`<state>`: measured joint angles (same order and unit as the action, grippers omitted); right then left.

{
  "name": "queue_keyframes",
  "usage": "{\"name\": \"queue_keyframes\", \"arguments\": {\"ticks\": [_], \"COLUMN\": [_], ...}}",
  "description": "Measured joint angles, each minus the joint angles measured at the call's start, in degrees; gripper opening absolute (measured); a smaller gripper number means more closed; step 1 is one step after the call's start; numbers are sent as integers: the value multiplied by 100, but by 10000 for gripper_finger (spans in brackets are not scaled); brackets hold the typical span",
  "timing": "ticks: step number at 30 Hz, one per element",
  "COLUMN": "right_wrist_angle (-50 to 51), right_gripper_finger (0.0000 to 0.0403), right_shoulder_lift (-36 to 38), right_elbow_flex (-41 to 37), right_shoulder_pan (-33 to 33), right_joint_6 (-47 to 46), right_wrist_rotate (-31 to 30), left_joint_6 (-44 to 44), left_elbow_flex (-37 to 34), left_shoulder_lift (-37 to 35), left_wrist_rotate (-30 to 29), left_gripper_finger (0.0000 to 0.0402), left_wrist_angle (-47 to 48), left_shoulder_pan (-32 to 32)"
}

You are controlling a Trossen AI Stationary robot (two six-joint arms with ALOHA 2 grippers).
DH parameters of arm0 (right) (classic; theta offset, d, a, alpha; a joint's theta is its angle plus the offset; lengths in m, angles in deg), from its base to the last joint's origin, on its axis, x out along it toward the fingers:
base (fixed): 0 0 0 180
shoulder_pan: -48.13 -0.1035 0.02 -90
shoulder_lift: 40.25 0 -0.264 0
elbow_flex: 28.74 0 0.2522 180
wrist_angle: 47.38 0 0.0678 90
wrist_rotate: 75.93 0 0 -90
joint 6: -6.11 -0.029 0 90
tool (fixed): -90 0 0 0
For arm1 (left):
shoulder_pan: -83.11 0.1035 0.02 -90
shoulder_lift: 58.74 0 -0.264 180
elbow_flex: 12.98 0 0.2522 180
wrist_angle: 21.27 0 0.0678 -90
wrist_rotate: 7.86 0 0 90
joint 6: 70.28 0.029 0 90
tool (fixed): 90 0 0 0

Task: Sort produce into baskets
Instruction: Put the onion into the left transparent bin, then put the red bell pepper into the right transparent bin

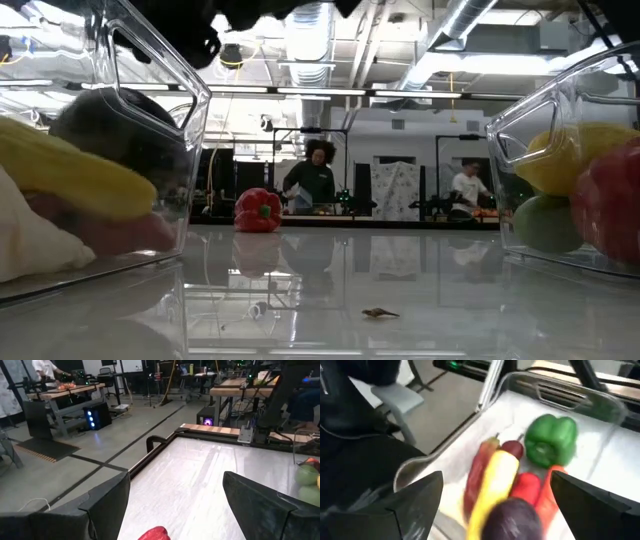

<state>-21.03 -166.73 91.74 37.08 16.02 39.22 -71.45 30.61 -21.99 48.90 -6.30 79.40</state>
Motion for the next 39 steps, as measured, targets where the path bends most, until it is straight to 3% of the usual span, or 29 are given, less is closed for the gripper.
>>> {"name": "queue_keyframes", "arguments": {"ticks": [2, 6, 11, 14, 20, 28, 39], "right_wrist_angle": [277, 797, 991, 437, -997, -2555, -2574], "right_gripper_finger": [391, 376, 360, 355, 338, 325, 325], "right_shoulder_lift": [161, 514, 623, 628, 613, 613, 534], "right_elbow_flex": [-4, -7, -46, -525, -1806, -2656, -2627], "right_shoulder_pan": [44, 194, 752, 1123, 1723, 2288, 2074], "right_joint_6": [152, 536, 433, 228, -97, -1186, -966], "right_wrist_rotate": [-352, -1896, -2231, -2388, -3461, -3602, -3920], "left_joint_6": [-3, -13, -116, -162, -315, -371, -418], "left_elbow_flex": [-1, -1, -1, -1, -4, -4, -4], "left_shoulder_lift": [-2, -2, -2, -2, 0, -1, -1], "left_wrist_rotate": [0, 1, 2, 4, 6, -26, -44], "left_gripper_finger": [306, 306, 306, 306, 306, 306, 306], "left_wrist_angle": [-14, -36, 35, 154, 363, 386, 358], "left_shoulder_pan": [0, 0, 0, 0, 0, 0, 0]}}
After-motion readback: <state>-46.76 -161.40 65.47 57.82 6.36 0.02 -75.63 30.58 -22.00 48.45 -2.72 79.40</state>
